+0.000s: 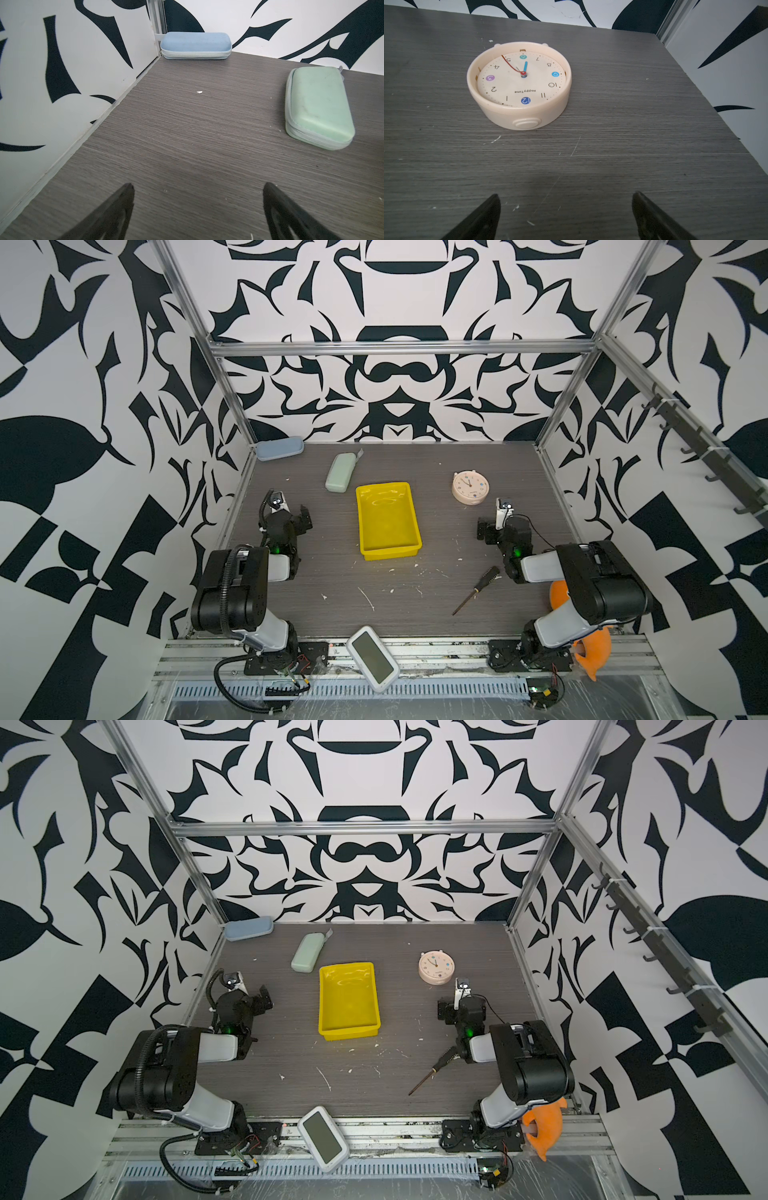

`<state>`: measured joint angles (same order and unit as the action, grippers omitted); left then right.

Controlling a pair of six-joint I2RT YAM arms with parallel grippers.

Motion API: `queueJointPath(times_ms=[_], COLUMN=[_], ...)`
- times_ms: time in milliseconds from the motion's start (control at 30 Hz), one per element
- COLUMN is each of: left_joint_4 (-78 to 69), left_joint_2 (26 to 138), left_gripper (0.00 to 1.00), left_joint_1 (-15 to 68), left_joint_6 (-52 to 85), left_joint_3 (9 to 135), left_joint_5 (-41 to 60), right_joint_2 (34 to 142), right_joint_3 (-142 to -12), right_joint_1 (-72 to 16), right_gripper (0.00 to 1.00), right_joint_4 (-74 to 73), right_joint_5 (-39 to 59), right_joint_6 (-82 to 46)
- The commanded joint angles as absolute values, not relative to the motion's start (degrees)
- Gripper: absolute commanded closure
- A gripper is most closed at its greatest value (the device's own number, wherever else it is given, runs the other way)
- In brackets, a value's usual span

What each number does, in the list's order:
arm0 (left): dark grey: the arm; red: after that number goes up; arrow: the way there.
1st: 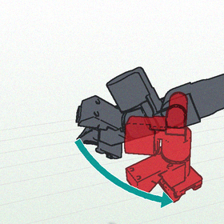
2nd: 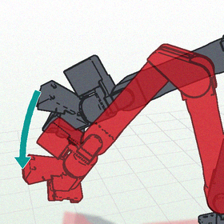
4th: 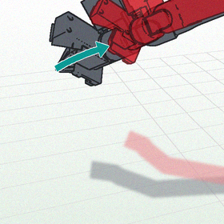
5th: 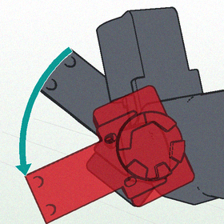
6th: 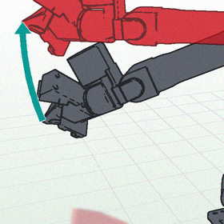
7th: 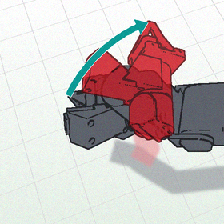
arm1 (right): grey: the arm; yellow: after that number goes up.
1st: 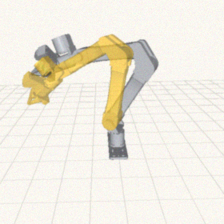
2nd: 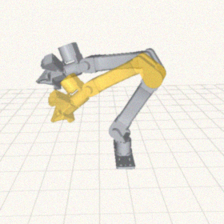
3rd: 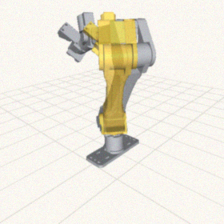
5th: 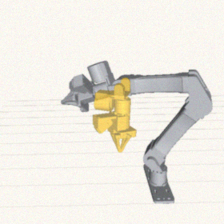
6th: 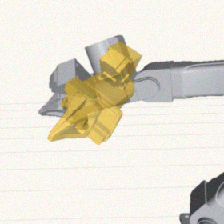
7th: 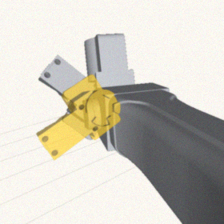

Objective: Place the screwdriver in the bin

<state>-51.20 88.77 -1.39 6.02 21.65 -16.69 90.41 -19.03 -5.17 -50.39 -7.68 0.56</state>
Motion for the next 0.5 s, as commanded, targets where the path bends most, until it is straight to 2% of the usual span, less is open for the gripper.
queueJointPath(times_ms=[0, 467], left_joint_4=[-52.6, -52.7], left_joint_2=[88.9, 88.9], left_gripper=[0.01, 0.01], left_joint_1=[-1.6, -1.6], left_joint_6=[6.5, 6.6], left_joint_3=[21.1, 21.1], left_joint_5=[-16.5, -16.5], right_joint_2=[88.7, 88.6], right_joint_3=[-20.3, -19.9], right_joint_1=[-5.1, -5.1], right_gripper=[0.00, 0.00], right_joint_4=[-51.8, -52.5], right_joint_5=[-7.5, -7.3], right_joint_6=[0.4, 0.3])
